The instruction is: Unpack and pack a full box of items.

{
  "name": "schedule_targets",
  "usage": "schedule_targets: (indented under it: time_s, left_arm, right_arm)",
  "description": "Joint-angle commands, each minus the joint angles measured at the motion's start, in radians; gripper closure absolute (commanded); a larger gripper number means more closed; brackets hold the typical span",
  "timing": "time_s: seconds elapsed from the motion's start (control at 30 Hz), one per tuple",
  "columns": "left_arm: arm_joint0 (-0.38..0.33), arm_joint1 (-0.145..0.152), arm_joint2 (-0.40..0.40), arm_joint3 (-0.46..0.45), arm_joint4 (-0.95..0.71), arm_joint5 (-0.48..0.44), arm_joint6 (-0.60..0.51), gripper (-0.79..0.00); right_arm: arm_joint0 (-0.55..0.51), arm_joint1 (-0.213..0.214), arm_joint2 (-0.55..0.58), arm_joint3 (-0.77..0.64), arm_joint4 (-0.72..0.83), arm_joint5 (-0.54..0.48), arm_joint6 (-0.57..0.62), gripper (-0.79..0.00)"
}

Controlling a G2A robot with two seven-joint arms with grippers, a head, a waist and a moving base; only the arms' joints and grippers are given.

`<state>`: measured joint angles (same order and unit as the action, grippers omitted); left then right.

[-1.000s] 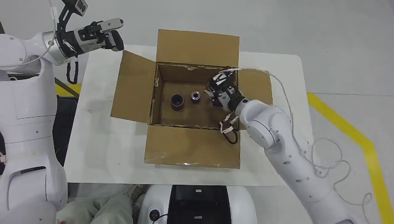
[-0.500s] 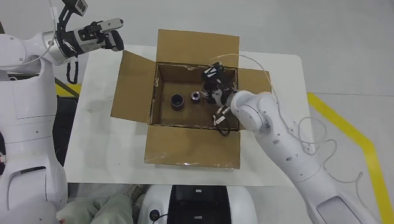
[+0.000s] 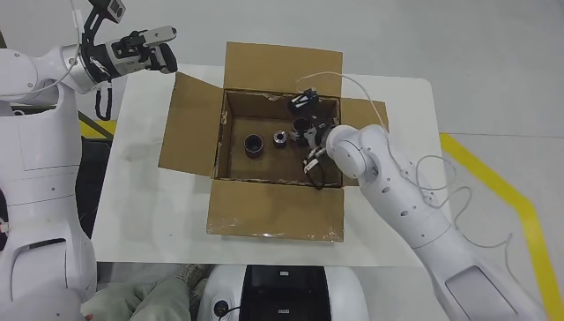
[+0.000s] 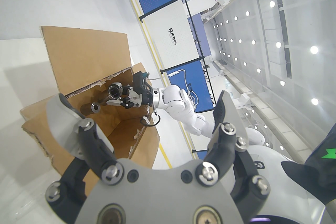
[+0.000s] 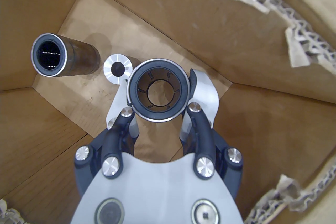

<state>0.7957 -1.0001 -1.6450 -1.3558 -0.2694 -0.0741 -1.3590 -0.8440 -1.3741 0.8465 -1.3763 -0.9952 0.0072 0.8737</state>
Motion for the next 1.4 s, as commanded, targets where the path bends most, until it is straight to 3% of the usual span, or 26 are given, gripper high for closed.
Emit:
schedule_targets:
  time_s: [0.0,0.3,0.57,0.77,0.9,1.0,1.37]
  left_arm:
    - [0.000,0.000,0.000,0.000,0.000,0.000,0.000,-0.785]
    - [0.000,0.000,0.000,0.000,0.000,0.000,0.000,-0.785]
    - [0.000,0.000,0.000,0.000,0.000,0.000,0.000,-0.785]
    - [0.000,0.000,0.000,0.000,0.000,0.000,0.000,-0.785]
    - [0.000,0.000,0.000,0.000,0.000,0.000,0.000,-0.785]
    - [0.000,0.000,0.000,0.000,0.000,0.000,0.000,-0.785]
    - [0.000,0.000,0.000,0.000,0.000,0.000,0.000,-0.785]
  right_arm:
    - [0.009,-0.004,-0.003,0.014,0.006,0.003,0.008,-0.043]
    - [0.031,-0.017,-0.011,0.061,0.025,-0.006,0.015,-0.142]
    - [0.037,-0.027,-0.022,0.085,0.022,-0.010,0.004,-0.311]
    - [0.034,-0.029,-0.021,0.071,0.009,-0.006,0.021,-0.388]
    - [0.023,-0.028,-0.014,0.057,-0.001,-0.008,0.031,-0.539]
    - [0.008,-0.025,-0.002,0.035,-0.003,-0.011,0.033,-0.610]
    - [-0.113,0.008,0.092,-0.208,-0.003,-0.084,0.016,-0.637]
